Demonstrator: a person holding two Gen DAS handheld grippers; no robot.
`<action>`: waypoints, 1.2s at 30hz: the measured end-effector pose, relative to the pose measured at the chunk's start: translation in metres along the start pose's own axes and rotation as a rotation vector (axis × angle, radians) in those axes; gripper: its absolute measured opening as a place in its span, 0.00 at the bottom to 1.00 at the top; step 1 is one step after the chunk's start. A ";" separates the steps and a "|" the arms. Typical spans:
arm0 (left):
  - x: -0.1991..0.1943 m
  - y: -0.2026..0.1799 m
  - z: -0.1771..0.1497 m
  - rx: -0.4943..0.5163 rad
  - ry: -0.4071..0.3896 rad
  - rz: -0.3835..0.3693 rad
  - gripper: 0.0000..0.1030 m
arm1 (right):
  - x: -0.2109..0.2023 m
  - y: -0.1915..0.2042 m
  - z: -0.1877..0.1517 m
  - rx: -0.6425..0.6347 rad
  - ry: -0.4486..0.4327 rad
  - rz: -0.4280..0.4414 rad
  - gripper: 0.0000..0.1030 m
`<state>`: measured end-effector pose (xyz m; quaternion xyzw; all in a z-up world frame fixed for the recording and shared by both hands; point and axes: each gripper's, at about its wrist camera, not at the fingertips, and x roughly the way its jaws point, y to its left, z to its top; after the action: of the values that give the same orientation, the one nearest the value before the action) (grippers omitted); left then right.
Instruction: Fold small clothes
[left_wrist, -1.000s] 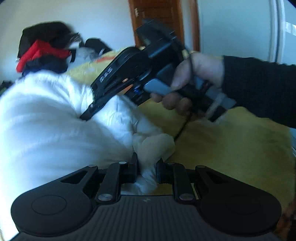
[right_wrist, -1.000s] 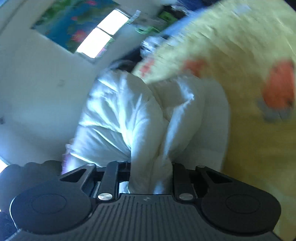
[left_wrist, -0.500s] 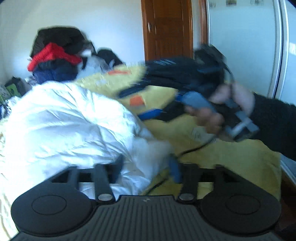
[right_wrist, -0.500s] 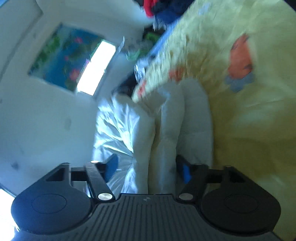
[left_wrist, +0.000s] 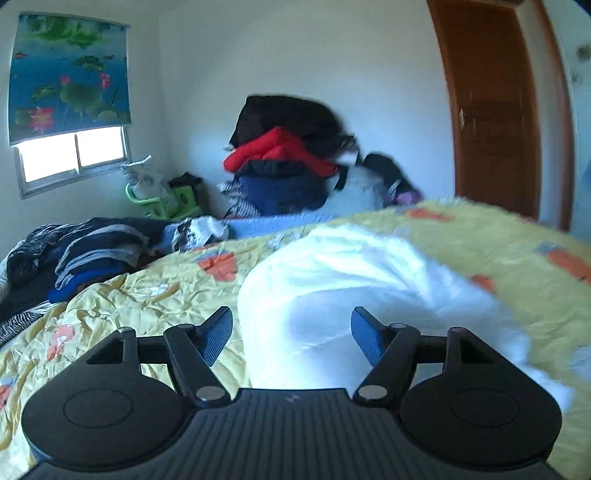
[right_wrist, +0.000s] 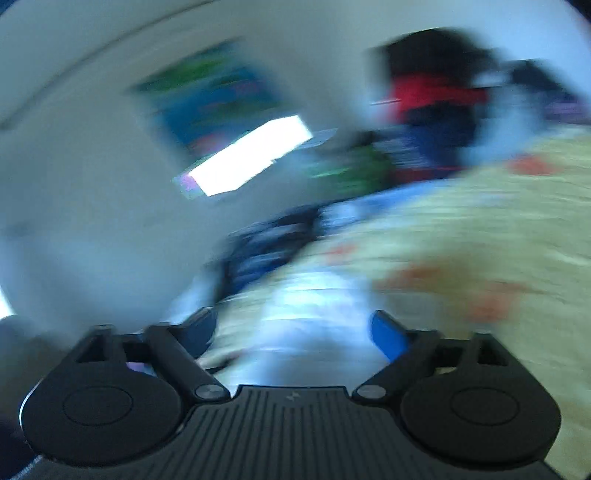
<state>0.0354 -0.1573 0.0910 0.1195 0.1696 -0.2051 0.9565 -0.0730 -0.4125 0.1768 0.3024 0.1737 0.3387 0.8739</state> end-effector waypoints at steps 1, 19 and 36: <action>0.011 -0.006 -0.001 0.015 0.029 0.003 0.69 | 0.016 -0.003 0.003 0.058 0.026 0.160 1.00; 0.072 -0.033 -0.023 0.027 0.124 -0.048 0.73 | 0.290 -0.141 0.007 -0.117 0.351 -0.416 0.94; 0.098 -0.033 -0.039 -0.031 0.135 -0.082 0.75 | 0.293 -0.169 -0.036 -0.215 0.323 -0.415 0.96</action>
<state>0.0946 -0.2094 0.0139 0.1110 0.2415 -0.2329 0.9355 0.1988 -0.2927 0.0112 0.1081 0.3321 0.2127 0.9125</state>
